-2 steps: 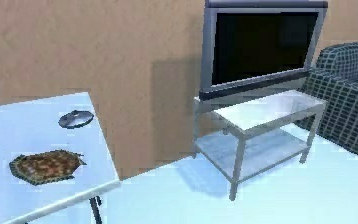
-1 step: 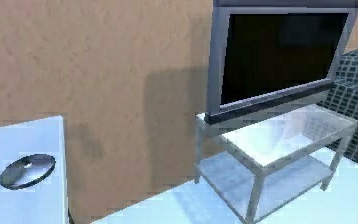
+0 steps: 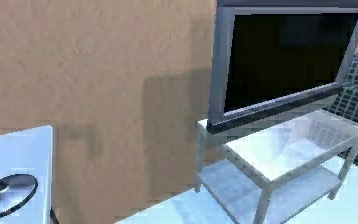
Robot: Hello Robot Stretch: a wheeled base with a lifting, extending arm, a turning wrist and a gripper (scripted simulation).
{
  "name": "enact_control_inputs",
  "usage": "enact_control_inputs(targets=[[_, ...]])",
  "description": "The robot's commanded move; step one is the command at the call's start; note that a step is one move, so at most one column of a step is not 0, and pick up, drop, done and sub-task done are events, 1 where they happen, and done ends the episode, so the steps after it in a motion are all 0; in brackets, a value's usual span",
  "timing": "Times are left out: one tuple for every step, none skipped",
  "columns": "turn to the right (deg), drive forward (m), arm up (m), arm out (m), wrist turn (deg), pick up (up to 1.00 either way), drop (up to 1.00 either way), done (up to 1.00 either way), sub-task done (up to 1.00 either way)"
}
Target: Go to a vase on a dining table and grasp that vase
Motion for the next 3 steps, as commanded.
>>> enact_control_inputs(targets=[[-45.0,0.00,0.00,0.00,0.0,0.00,0.00,0.00,0.00],[-45.0,0.00,0.00,0.00,0.0,0.00,0.00,0.00,0.00],[-39.0,0.00,0.00,0.00,0.0,0.00,0.00,0.00,0.00]])
